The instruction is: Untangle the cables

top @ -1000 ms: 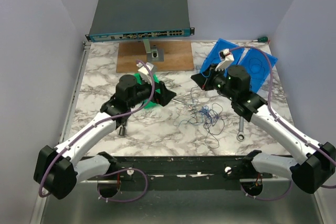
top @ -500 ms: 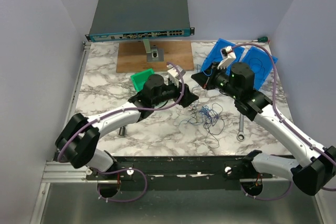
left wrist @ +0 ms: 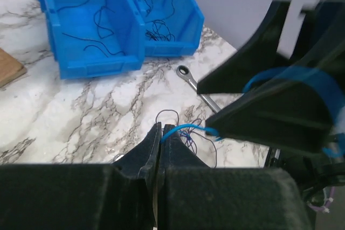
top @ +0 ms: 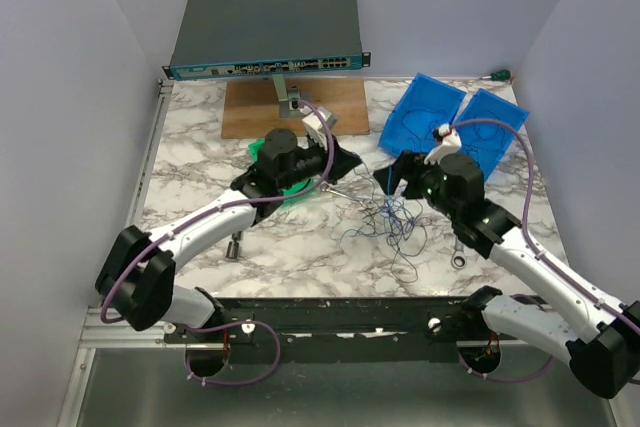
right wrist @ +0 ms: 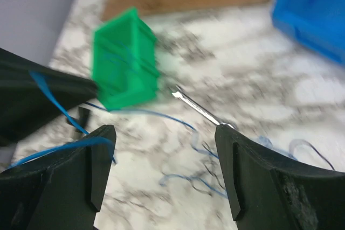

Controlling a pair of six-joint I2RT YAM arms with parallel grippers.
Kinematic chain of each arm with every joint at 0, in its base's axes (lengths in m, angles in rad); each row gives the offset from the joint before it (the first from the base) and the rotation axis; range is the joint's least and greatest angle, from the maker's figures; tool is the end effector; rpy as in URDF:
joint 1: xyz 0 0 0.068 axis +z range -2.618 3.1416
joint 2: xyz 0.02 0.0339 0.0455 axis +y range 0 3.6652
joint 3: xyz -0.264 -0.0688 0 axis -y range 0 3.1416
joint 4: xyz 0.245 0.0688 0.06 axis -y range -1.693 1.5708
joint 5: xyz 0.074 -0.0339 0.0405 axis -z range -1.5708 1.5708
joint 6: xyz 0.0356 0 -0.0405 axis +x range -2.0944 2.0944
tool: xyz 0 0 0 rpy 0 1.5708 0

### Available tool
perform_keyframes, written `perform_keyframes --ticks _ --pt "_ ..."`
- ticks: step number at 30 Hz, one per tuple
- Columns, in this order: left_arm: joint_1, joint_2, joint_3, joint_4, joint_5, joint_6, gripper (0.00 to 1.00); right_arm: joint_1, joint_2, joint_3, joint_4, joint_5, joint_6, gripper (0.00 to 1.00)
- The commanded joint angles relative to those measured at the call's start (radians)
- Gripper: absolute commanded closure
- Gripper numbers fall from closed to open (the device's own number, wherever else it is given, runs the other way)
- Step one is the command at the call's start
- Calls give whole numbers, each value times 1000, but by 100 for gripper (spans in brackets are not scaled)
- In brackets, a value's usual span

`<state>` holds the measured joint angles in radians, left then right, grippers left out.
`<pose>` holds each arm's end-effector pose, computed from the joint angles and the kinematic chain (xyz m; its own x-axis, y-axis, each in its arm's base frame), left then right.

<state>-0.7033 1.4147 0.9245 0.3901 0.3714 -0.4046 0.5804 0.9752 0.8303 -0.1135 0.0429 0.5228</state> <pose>0.2433 -0.2233 0.3012 -0.4157 -0.1284 -0.9004 0.7772 0.4641 -0.4250 0.1923 0.1243 0.3280 -0.4414 0.3071 -0.8431 -0.3379 0.8135 0.4732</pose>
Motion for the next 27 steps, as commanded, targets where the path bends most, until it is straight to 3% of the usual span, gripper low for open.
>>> perform_keyframes --ticks 1,6,14,21,27 --pt "66 -81 -13 -60 58 -77 100 1 -75 -200 24 143 19 18" --pt "84 -129 -18 -89 87 -87 100 1 -59 -369 161 72 18 16" --pt "92 -160 -15 -132 90 -68 100 27 188 -372 297 -35 -45 16" --pt "102 -184 -48 -108 126 -69 100 133 375 -287 321 142 -68 17" --pt "107 -250 -115 -78 128 -65 100 140 471 -257 309 278 -23 29"
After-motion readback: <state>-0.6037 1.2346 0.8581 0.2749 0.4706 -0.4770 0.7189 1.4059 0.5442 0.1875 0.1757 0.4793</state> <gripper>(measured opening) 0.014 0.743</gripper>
